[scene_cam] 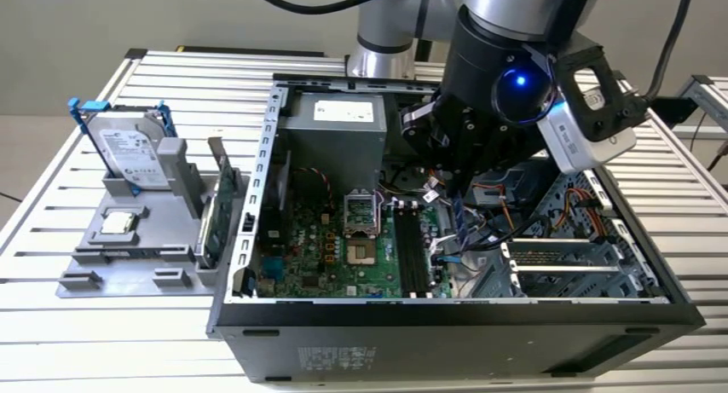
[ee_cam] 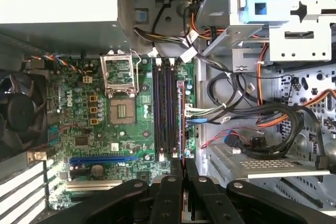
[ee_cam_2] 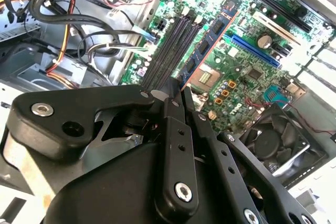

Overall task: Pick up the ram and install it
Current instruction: 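Insert the ram into the slot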

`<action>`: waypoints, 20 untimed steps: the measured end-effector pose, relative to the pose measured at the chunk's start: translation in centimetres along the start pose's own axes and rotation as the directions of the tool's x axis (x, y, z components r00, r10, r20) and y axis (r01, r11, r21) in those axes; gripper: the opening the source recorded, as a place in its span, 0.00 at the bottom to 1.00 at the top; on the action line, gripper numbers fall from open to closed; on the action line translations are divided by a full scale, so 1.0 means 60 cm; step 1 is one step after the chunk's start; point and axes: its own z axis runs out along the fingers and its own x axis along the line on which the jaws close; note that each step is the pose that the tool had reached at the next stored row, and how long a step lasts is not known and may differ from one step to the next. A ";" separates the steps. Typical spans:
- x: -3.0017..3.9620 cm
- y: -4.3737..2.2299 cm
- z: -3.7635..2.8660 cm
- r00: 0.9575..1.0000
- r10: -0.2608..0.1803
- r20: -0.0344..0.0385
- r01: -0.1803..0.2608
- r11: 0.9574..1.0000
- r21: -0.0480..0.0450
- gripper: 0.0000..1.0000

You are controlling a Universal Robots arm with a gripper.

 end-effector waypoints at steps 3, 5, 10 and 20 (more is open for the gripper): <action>0.000 0.000 0.000 1.000 0.007 0.000 -0.007 1.000 0.001 0.00; 0.000 0.000 0.001 1.000 0.012 0.000 -0.012 1.000 0.002 0.00; 0.000 0.000 0.002 1.000 0.023 0.001 -0.023 1.000 0.003 0.00; 0.001 0.008 0.007 1.000 0.016 0.001 -0.016 1.000 0.003 0.00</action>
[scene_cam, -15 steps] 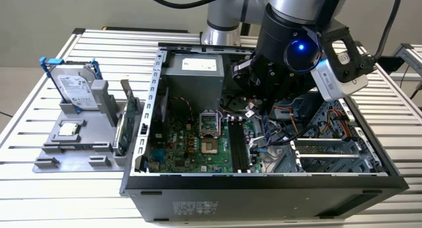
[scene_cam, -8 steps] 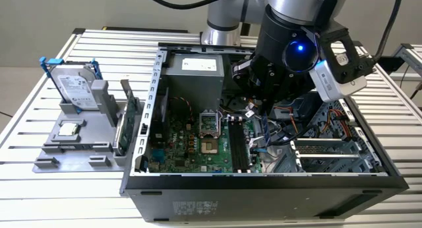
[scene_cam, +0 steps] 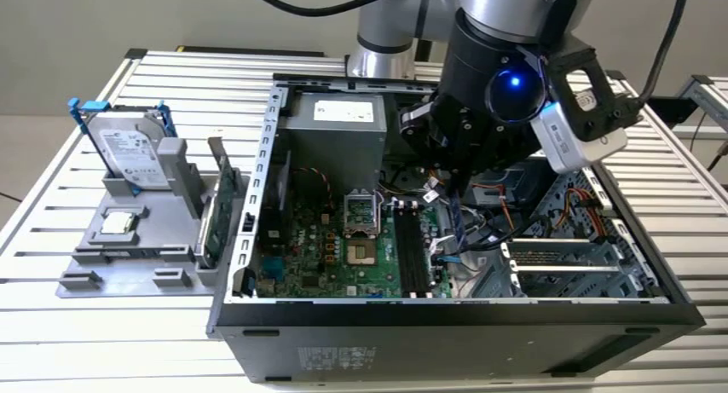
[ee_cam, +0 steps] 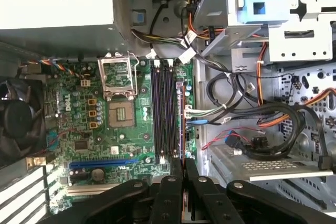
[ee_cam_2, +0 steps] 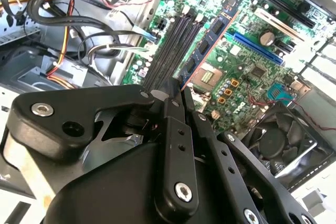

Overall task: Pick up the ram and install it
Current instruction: 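Insert the ram into the slot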

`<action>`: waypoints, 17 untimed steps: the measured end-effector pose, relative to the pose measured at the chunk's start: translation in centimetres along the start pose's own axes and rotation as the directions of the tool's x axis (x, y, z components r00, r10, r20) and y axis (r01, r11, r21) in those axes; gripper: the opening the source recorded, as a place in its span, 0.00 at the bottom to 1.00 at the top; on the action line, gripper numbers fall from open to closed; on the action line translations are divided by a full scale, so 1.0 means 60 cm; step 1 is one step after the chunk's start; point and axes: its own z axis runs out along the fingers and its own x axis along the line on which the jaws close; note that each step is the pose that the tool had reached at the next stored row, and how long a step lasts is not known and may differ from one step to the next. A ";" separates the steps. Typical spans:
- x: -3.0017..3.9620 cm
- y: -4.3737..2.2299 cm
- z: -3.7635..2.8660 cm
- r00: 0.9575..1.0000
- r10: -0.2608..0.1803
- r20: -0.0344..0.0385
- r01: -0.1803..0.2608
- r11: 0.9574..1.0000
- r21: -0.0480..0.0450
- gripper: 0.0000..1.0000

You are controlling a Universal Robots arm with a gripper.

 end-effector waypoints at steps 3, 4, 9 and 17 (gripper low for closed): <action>0.000 0.004 0.002 1.000 -0.001 0.000 0.001 1.000 0.000 0.00; 0.000 0.005 0.002 1.000 -0.001 0.000 0.001 1.000 0.000 0.00; 0.001 0.006 0.005 1.000 -0.001 0.002 0.001 1.000 -0.001 0.00; 0.002 0.012 0.015 1.000 -0.001 0.003 0.001 1.000 -0.004 0.00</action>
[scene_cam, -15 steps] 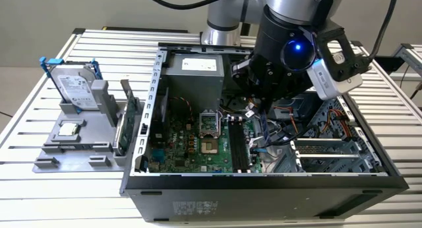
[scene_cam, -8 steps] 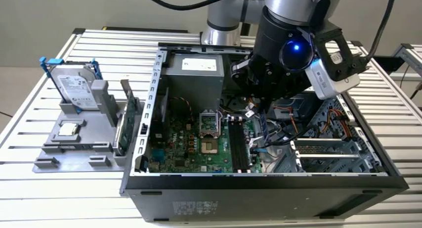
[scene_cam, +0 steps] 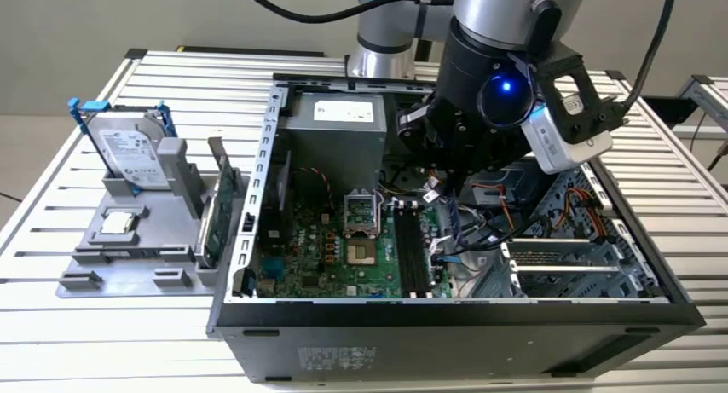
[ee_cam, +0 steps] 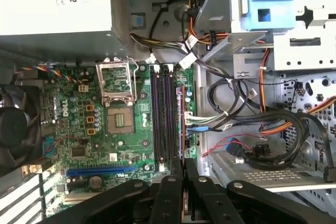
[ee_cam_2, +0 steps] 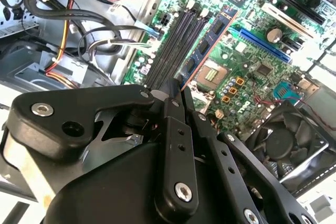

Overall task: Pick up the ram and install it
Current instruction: 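Insert the ram into the slot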

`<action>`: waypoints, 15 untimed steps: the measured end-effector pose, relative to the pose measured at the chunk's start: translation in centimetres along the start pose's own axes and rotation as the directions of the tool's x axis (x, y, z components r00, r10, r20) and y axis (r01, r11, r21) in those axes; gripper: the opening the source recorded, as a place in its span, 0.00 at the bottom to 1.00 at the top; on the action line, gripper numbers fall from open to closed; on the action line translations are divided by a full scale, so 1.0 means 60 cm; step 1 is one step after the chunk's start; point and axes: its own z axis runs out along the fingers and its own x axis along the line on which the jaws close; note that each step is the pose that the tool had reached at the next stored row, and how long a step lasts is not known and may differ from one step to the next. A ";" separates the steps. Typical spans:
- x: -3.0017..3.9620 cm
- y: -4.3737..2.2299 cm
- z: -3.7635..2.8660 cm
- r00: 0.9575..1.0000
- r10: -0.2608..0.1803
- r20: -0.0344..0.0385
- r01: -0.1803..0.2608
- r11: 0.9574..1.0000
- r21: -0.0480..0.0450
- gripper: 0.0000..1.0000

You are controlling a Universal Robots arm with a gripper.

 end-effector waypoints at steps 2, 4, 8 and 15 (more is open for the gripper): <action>0.000 0.003 0.002 1.000 0.000 -0.001 0.000 1.000 -0.002 0.00; 0.000 0.006 0.003 1.000 0.000 -0.002 0.000 1.000 -0.005 0.00; 0.001 0.011 0.005 1.000 0.001 -0.007 -0.001 1.000 -0.014 0.00; 0.001 0.012 0.006 1.000 0.001 -0.008 -0.002 1.000 -0.028 0.00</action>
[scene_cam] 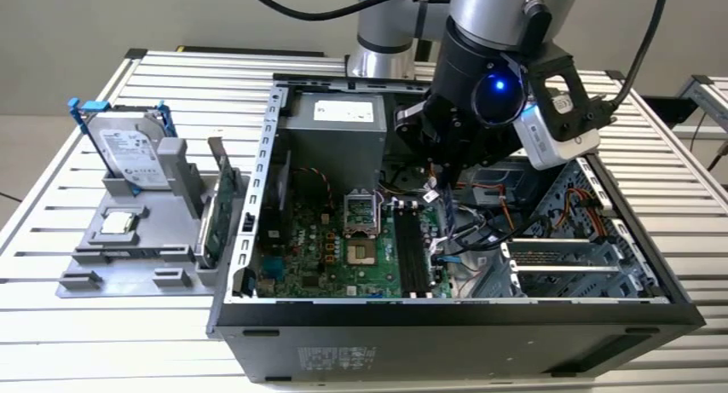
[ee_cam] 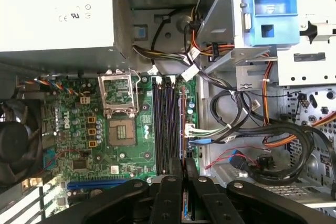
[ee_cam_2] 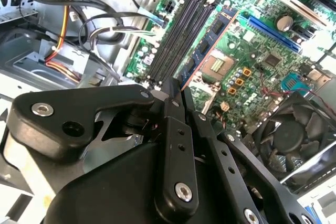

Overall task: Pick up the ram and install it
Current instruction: 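Insert the ram into the slot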

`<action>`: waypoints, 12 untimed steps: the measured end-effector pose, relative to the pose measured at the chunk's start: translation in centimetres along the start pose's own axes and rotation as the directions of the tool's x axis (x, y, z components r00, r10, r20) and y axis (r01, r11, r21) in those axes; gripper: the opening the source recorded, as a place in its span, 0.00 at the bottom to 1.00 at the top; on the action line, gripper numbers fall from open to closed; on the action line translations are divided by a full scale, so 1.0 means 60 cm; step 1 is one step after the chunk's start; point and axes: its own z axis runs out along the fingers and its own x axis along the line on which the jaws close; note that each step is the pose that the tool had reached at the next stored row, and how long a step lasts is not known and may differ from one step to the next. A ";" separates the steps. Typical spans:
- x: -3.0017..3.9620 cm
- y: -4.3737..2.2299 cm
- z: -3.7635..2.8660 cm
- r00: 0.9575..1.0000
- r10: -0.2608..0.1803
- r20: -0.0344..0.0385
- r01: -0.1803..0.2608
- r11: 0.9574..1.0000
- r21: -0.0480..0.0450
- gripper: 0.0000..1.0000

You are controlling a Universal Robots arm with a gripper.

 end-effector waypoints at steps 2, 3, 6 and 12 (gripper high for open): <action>0.000 0.000 0.000 1.000 0.000 0.000 0.000 1.000 0.000 0.00; 0.000 0.000 0.000 1.000 0.000 0.000 0.000 1.000 0.000 0.00; 0.000 0.000 0.001 1.000 0.000 0.000 0.000 1.000 0.000 0.00; 0.000 0.003 0.004 1.000 0.000 0.002 0.000 1.000 -0.002 0.00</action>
